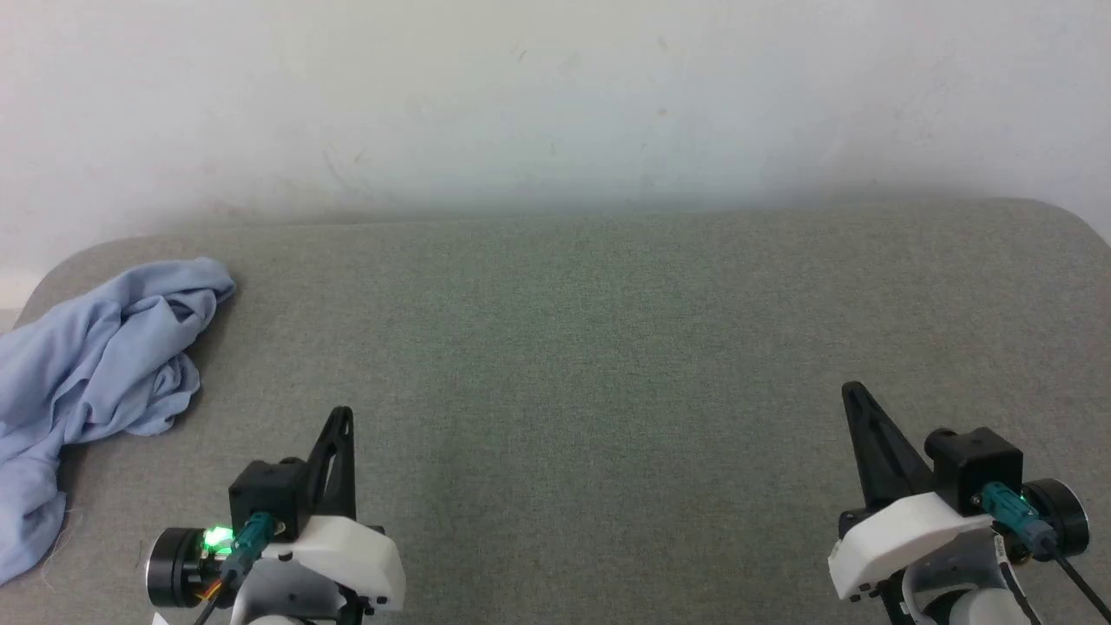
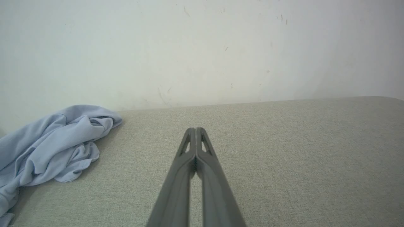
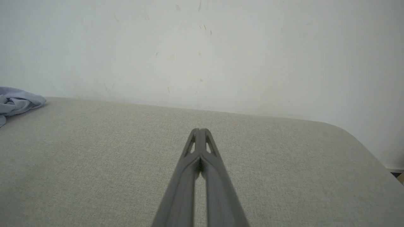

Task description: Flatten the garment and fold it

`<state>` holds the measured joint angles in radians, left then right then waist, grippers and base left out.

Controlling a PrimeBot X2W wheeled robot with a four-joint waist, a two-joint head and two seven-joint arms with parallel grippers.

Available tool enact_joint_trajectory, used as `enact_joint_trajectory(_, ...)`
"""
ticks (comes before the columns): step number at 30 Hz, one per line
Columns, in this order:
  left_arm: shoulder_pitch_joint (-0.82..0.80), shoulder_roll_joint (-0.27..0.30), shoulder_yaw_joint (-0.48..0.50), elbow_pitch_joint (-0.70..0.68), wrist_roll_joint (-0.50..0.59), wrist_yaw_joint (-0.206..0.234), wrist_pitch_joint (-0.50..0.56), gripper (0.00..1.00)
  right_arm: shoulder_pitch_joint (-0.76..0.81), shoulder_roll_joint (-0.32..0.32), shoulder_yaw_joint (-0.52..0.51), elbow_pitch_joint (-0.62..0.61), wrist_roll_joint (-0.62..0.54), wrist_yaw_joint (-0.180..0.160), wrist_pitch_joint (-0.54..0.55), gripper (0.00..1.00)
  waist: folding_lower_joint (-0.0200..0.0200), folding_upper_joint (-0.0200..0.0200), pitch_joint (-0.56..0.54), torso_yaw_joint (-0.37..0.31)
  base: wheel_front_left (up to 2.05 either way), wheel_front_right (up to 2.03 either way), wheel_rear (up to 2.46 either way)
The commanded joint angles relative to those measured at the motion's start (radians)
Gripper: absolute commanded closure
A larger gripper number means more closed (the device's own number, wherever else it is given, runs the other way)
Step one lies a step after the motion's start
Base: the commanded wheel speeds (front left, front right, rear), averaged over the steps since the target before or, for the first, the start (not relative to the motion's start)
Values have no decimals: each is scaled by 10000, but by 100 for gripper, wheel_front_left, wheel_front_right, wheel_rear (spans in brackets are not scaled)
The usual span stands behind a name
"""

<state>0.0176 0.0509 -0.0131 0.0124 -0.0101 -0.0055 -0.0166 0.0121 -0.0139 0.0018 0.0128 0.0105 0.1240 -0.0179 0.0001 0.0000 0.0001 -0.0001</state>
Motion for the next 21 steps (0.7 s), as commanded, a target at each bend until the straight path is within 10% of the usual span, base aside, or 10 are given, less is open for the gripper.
enact_joint_trajectory(1,0,0,0,0,0,0,0,0,0,0,0,0,0,0,0,0,0,0,0,0,0,0,0)
enact_joint_trajectory(21,-4,-1,-160,105,-111,11,-295,0,-4,-1,-89,43,98,8,-295,0,0,0,27,-1,0,0,0)
